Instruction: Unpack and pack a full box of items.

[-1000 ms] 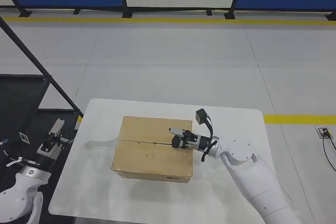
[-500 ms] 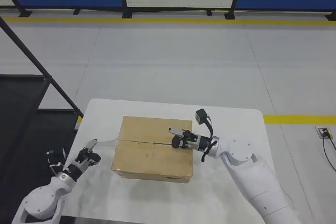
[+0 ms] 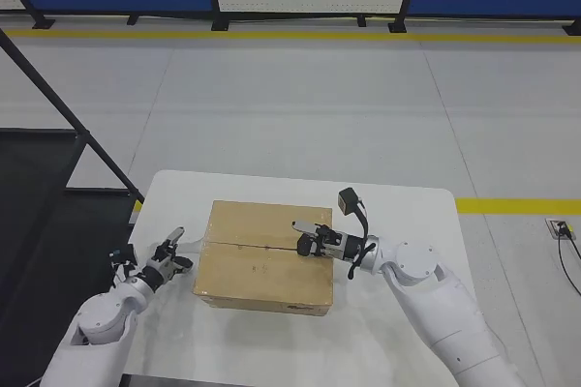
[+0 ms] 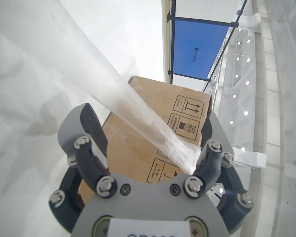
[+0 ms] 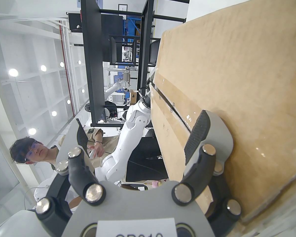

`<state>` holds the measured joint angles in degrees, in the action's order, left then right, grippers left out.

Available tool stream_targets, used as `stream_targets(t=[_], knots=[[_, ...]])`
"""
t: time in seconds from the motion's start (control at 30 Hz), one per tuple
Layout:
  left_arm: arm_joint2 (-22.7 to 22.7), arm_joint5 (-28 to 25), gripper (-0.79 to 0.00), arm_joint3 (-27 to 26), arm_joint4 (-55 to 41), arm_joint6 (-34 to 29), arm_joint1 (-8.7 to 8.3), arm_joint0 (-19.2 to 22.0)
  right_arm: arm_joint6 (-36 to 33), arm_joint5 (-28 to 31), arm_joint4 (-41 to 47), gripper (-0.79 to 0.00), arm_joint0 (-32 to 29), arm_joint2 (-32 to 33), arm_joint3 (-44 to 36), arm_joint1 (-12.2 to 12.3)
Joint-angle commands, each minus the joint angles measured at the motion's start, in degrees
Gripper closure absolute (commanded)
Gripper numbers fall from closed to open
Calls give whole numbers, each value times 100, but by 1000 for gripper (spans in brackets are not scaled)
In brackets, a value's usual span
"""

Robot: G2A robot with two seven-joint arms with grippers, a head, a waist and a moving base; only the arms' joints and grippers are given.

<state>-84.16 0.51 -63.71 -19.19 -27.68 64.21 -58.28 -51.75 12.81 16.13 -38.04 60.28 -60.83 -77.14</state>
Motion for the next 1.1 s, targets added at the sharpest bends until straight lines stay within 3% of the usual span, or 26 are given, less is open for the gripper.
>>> stream_targets(t=[0.0, 0.2, 0.4, 0.73, 1.07], knots=[[52, 18, -785, 178, -193, 54, 36, 155, 0, 0, 0, -785, 0, 0, 0, 0], [19, -233, -785, 516, -683, 84, 98, 435, 0, 0, 0, -785, 0, 0, 0, 0], [-196, -855, -785, 391, -805, 132, 83, 301, 0, 0, 0, -785, 0, 0, 0, 0], [-702, -1551, -785, -625, -570, 455, 2, -268, 0, 0, 0, -785, 0, 0, 0, 0], [-862, -1916, -785, -1622, 51, 554, -37, -795, 0, 0, 0, -785, 0, 0, 0, 0]])
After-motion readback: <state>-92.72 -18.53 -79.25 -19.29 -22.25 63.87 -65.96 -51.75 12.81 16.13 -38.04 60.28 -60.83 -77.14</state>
